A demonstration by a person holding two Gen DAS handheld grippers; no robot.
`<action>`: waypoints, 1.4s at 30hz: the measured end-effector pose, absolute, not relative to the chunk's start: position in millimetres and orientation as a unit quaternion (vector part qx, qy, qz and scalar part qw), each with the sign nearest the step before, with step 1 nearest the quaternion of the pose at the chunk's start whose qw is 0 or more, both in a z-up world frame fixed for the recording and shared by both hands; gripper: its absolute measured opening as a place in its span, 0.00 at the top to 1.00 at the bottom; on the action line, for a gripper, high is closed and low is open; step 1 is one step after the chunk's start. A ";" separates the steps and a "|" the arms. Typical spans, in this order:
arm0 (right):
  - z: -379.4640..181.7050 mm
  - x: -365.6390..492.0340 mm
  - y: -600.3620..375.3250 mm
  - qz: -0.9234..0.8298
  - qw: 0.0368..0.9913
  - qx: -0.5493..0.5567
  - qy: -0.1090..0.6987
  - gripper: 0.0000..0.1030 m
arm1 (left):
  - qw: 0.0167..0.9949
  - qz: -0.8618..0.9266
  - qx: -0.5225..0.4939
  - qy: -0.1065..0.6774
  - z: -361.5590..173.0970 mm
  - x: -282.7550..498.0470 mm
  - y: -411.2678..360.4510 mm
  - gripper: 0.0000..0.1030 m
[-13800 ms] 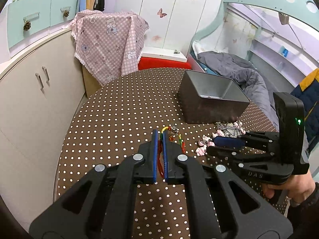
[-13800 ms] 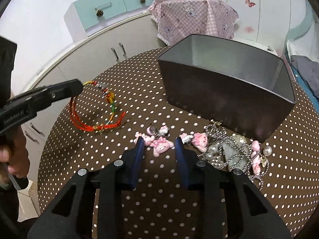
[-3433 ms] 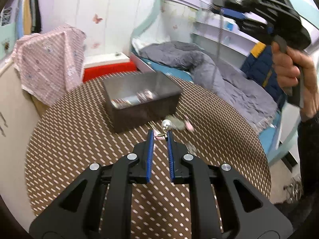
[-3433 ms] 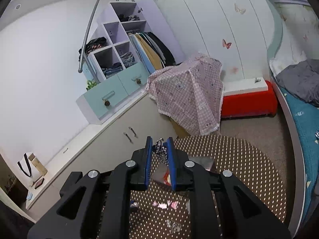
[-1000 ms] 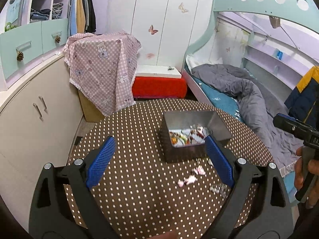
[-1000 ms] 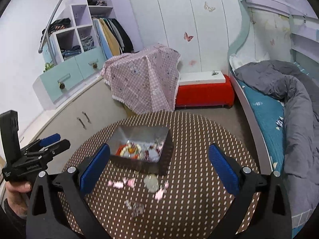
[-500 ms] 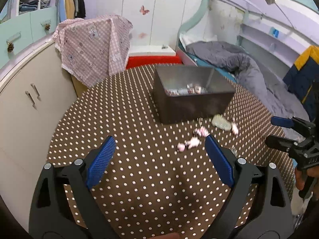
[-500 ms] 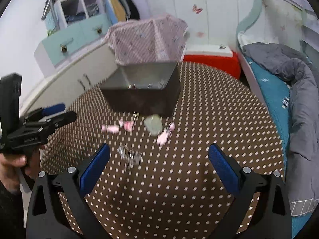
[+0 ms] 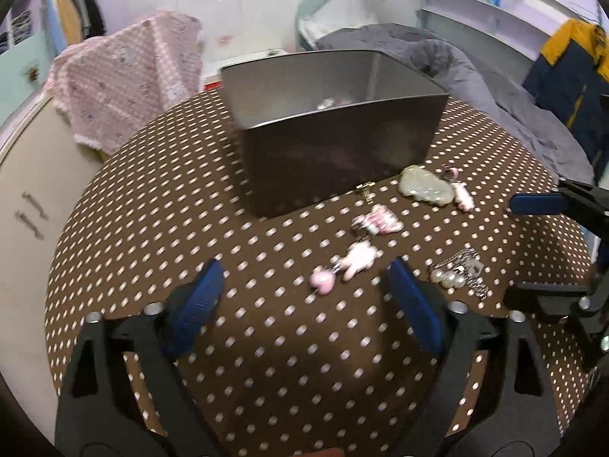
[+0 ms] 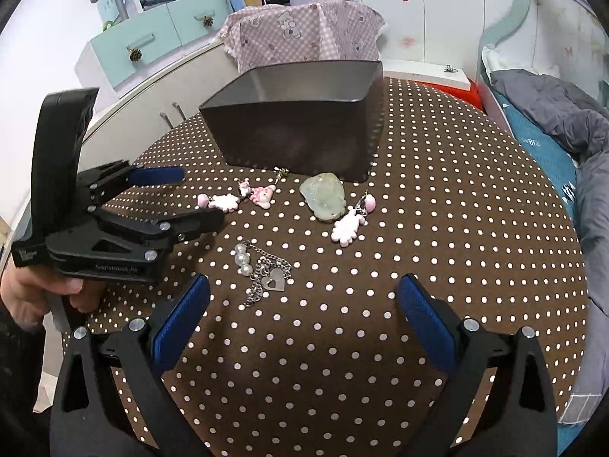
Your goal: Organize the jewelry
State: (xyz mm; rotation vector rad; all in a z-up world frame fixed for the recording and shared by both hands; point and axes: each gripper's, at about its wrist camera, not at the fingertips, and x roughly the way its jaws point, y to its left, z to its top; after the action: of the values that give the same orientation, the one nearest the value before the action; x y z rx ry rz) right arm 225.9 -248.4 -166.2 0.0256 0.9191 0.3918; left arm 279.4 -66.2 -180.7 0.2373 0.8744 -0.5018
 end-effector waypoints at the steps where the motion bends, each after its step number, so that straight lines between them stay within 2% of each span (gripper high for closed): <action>1: -167.2 227.1 -248.0 0.188 0.877 0.012 0.442 0.08 | 0.864 -0.249 0.121 0.421 -181.9 281.4 -70.2 0.41; 2: -167.8 228.1 -247.4 0.190 0.877 0.012 0.442 0.08 | 0.862 -0.257 0.126 0.419 -181.4 281.6 -72.9 0.46; 3: -168.0 228.8 -246.8 0.193 0.876 0.011 0.441 0.08 | 0.859 -0.265 0.126 0.419 -180.7 281.7 -73.8 0.64; 4: -168.3 229.5 -245.1 0.197 0.876 0.010 0.440 0.08 | 0.854 -0.280 0.124 0.420 -178.6 280.5 -75.5 0.77; 5: -168.9 229.4 -243.9 0.201 0.876 0.007 0.438 0.08 | 0.852 -0.284 0.123 0.422 -178.0 279.8 -75.8 0.83; 7: -167.9 234.4 -235.6 0.212 0.874 0.001 0.437 0.14 | 0.851 -0.287 0.115 0.424 -177.5 277.2 -73.6 0.83; 10: -166.4 240.4 -215.9 0.235 0.871 -0.016 0.431 0.28 | 0.854 -0.284 0.094 0.425 -176.9 268.3 -62.8 0.83; 12: -168.6 242.9 -206.3 0.242 0.868 -0.033 0.432 0.41 | 0.858 -0.278 0.080 0.424 -175.8 262.6 -53.3 0.83; 14: -169.7 243.9 -194.4 0.244 0.867 -0.061 0.429 0.49 | 0.861 -0.272 0.070 0.423 -175.3 260.2 -48.2 0.83; 16: -170.1 242.9 -185.0 0.237 0.868 -0.102 0.424 0.67 | 0.864 -0.269 0.057 0.422 -173.0 256.9 -42.1 0.83; 18: -169.9 242.5 -185.8 0.238 0.864 -0.109 0.429 0.92 | 0.867 -0.265 0.049 0.420 -171.0 255.0 -38.7 0.83; 21: -166.8 238.7 -194.0 0.235 0.862 -0.106 0.436 0.93 | 0.868 -0.265 0.040 0.419 -168.2 251.2 -36.1 0.83; 25: -152.3 231.3 -217.0 0.250 0.870 -0.044 0.423 0.93 | 0.871 -0.268 0.033 0.411 -160.5 245.6 -34.7 0.83; 32: -106.3 230.3 -249.5 0.283 0.881 0.033 0.377 0.93 | 0.887 -0.260 0.016 0.381 -131.3 248.4 -23.7 0.83; 42: -23.5 241.5 -259.2 0.299 0.907 0.049 0.292 0.92 | 0.913 -0.232 -0.014 0.335 -77.9 261.9 -10.2 0.83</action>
State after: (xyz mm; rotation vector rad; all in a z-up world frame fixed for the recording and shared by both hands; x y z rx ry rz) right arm 241.5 -259.2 -23.5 0.1013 0.6033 0.6171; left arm 261.9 -10.2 -77.9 -0.0287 0.6895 -0.4772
